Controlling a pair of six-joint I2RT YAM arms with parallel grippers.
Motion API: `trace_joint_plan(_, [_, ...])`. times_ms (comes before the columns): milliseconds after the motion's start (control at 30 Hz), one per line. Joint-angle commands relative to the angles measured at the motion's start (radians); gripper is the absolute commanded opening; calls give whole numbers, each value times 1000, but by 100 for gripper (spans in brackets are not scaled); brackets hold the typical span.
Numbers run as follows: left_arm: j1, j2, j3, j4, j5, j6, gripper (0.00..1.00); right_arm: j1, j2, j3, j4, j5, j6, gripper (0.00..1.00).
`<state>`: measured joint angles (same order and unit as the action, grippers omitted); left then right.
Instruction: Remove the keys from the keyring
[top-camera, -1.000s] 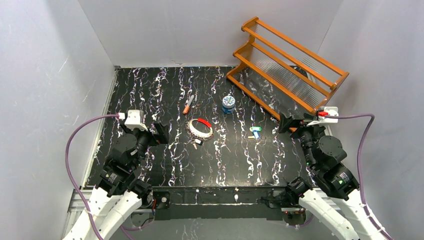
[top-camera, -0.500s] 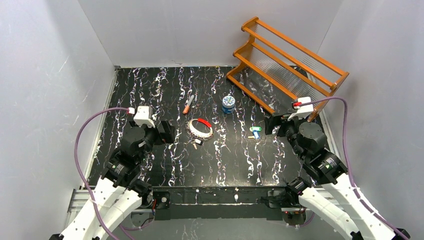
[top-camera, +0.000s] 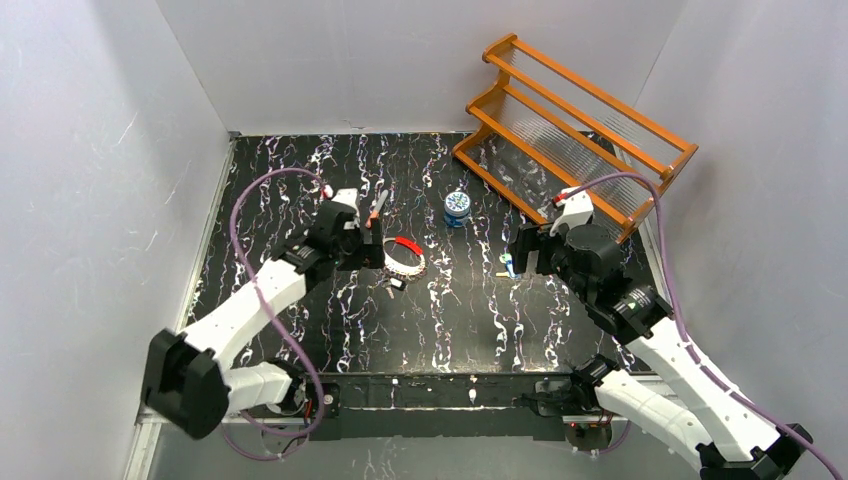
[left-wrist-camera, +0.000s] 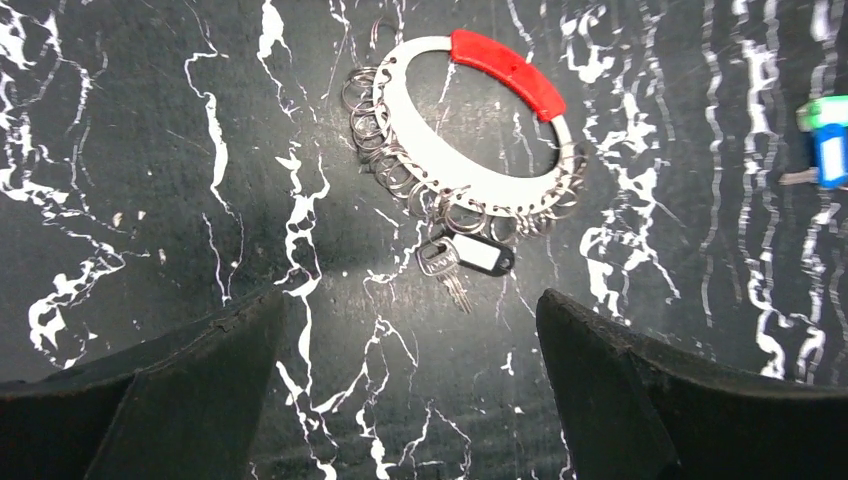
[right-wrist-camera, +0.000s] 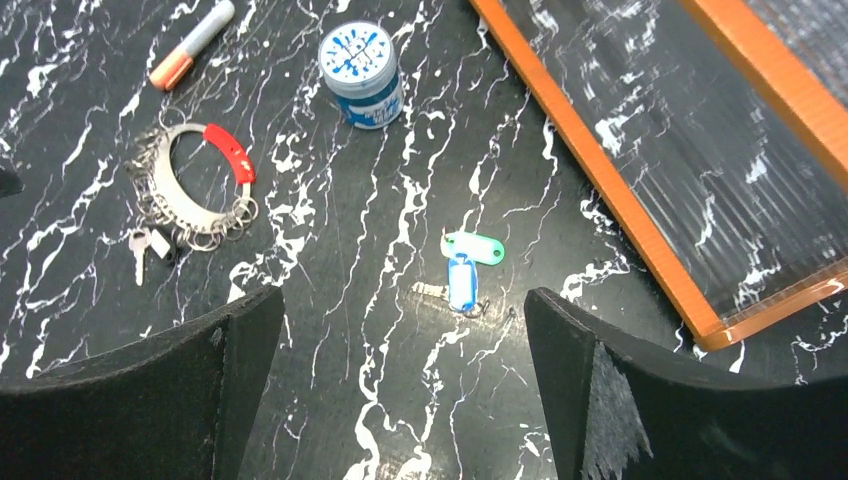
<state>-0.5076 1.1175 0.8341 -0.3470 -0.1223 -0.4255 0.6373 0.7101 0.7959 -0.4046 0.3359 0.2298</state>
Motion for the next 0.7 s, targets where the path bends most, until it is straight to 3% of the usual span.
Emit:
trace_joint_plan(0, [-1,171,95,-60,-14,-8,92,2,-2,47,-11,-40,24,99])
trace_joint_plan(367, [-40,555,273,-25,-180,-63,81,2,12,45,-17,-48,26,99])
trace_joint_plan(667, [-44,701,293,48,-201,-103,69,3,16,46,-22,-65,22,99])
